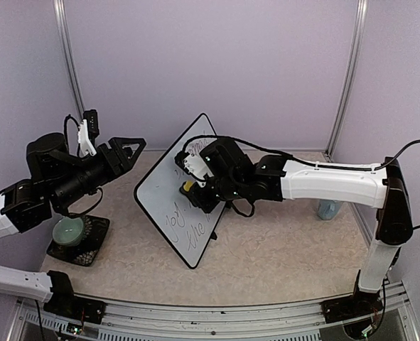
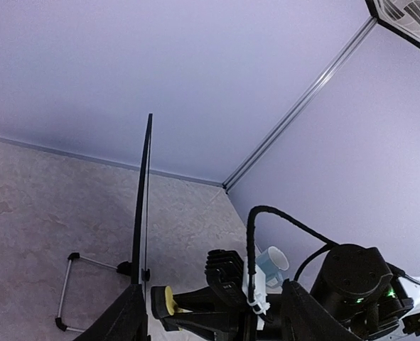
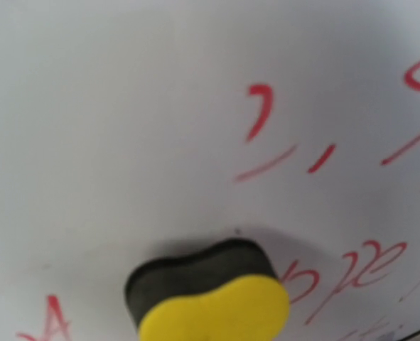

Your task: Erase the whiteboard

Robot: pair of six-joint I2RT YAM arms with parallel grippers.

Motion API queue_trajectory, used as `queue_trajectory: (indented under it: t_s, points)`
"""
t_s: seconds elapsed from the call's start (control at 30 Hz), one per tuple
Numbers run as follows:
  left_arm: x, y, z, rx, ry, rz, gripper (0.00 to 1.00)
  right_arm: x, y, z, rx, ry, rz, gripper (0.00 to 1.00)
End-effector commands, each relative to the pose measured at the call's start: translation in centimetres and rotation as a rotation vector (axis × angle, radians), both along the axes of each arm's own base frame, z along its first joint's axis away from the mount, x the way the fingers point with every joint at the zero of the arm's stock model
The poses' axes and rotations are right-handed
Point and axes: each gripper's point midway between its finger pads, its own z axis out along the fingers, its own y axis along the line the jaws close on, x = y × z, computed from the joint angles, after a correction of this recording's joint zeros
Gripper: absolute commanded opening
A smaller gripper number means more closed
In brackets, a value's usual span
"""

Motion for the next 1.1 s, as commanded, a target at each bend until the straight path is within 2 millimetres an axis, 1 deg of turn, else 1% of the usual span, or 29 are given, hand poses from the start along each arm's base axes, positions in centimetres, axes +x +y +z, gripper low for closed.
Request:
queue_trajectory:
  t_s: [0.0, 0.07, 0.2, 0.4, 0.47, 0.57, 0.67, 0.83, 0.87, 0.97, 1.07]
  points:
    - [1.4, 0.0, -0.8, 0.064, 0.038, 0.007, 0.62, 0.4, 0.1, 3.7, 0.06, -0.058, -0.007, 0.0]
    - [2.1, -0.5, -1.6, 0.097, 0.072, 0.0, 0.62, 1.0, 0.2, 4.7, 0.069, -0.079, -0.011, 0.0]
    - [2.7, -1.3, -2.5, 0.129, 0.107, -0.02, 0.59, 2.3, 0.4, 6.4, 0.1, -0.104, -0.031, 0.0]
    - [3.1, -2.2, -3.9, 0.154, 0.143, -0.054, 0.46, 3.7, 1.5, 8.5, 0.129, -0.145, -0.032, 0.0]
    - [3.1, -2.7, -4.4, 0.155, 0.151, -0.072, 0.43, 4.0, 1.9, 8.8, 0.129, -0.157, -0.031, 0.0]
    - [3.0, -3.2, -5.1, 0.153, 0.162, -0.092, 0.39, 4.6, 2.6, 8.8, 0.128, -0.165, -0.029, 0.0]
    - [3.1, -3.4, -5.8, 0.155, 0.174, -0.098, 0.35, 5.0, 3.1, 8.1, 0.118, -0.161, -0.029, 0.0]
    - [3.3, -3.8, -6.9, 0.174, 0.195, -0.099, 0.33, 5.1, 3.3, 7.4, 0.104, -0.155, -0.03, 0.0]
    - [3.5, -3.6, -7.0, 0.177, 0.198, -0.088, 0.33, 5.1, 3.2, 7.3, 0.102, -0.154, -0.031, 0.0]
    - [3.6, -3.0, -6.8, 0.176, 0.189, -0.06, 0.44, 5.0, 3.0, 7.1, 0.097, -0.153, -0.032, 0.0]
    - [3.5, -2.2, -5.8, 0.16, 0.158, -0.039, 0.46, 4.9, 2.9, 7.0, 0.099, -0.152, -0.031, 0.0]
